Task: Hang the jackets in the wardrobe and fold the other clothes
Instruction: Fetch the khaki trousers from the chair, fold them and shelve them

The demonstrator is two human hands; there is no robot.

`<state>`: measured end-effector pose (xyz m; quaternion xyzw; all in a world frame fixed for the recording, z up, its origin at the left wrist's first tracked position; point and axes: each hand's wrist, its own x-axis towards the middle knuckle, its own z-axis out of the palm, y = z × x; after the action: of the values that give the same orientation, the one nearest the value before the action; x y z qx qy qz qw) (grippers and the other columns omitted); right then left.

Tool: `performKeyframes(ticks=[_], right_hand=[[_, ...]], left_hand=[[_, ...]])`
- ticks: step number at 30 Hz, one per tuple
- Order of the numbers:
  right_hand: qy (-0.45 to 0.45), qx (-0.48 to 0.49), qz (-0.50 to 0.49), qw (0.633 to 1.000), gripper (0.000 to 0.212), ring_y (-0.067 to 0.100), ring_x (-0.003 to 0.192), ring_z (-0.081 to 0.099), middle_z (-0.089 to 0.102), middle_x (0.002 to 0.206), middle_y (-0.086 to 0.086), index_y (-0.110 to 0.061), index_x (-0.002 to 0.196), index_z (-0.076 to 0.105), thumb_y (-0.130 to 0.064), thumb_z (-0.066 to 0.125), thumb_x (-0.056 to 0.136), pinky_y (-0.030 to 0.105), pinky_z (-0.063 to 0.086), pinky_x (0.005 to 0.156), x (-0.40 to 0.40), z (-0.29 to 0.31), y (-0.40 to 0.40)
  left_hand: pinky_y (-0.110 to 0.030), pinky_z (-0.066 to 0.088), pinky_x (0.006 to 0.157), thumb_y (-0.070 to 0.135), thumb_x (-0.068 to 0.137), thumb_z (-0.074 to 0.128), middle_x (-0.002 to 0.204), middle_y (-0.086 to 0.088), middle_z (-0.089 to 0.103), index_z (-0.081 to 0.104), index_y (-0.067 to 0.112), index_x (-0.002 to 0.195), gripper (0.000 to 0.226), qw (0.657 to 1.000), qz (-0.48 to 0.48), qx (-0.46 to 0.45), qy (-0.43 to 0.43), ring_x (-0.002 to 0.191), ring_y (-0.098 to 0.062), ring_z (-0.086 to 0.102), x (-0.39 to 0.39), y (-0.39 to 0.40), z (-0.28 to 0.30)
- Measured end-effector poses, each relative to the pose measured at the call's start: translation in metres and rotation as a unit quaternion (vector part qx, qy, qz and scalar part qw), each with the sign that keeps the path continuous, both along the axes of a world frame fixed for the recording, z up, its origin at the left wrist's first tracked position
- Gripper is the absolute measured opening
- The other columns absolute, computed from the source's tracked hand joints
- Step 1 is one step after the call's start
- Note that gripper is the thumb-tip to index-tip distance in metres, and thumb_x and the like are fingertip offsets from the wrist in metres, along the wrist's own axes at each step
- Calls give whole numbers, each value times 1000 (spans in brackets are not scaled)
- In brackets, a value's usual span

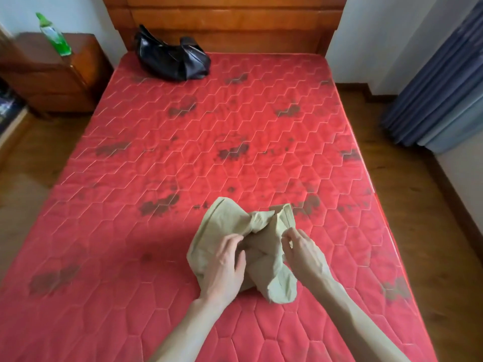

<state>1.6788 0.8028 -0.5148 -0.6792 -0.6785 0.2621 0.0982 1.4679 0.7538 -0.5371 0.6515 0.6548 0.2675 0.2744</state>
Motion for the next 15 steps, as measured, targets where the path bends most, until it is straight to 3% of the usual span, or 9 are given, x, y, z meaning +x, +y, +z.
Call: performKeyframes(ticks=[2,5,10,13,15], right_hand=[[4,25,0,1000,13,27,89,65,57,111,-6,-23,114,55,-31,50,105,40,49,65,-4,-29,-12],[20,39,7,999,23,25,82,64,55,117,-4,-24,121,51,-27,59,100,32,38,59,-12,-73,-36],[21,106,-24,994,30,17,77,53,42,112,-10,-22,114,47,-34,68,95,24,37,54,-24,-136,-74],[14,231,-7,973,23,22,92,56,46,112,-5,-21,107,49,-20,67,93,29,45,73,-26,-158,-91],[-2,307,50,950,14,20,92,53,54,111,-3,-22,107,52,-19,57,94,33,42,80,-28,-168,-102]], left_hand=[[-22,48,100,13,100,61,134,13,55,58,18,137,38,1000,11,5,17,122,-4,56,-9,-11,-30],[-18,48,94,14,98,63,133,14,56,58,20,135,38,999,4,-23,43,119,-5,59,-20,-28,-79],[-31,57,91,16,87,77,122,6,63,62,16,131,47,989,-28,-71,123,109,-16,64,-33,-53,-152],[-34,60,83,19,72,88,115,1,67,66,11,126,59,979,-58,-81,180,101,-19,68,-34,-63,-179],[-35,60,87,27,68,90,118,1,68,67,14,128,65,969,-80,-74,220,106,-19,69,-32,-68,-198]])
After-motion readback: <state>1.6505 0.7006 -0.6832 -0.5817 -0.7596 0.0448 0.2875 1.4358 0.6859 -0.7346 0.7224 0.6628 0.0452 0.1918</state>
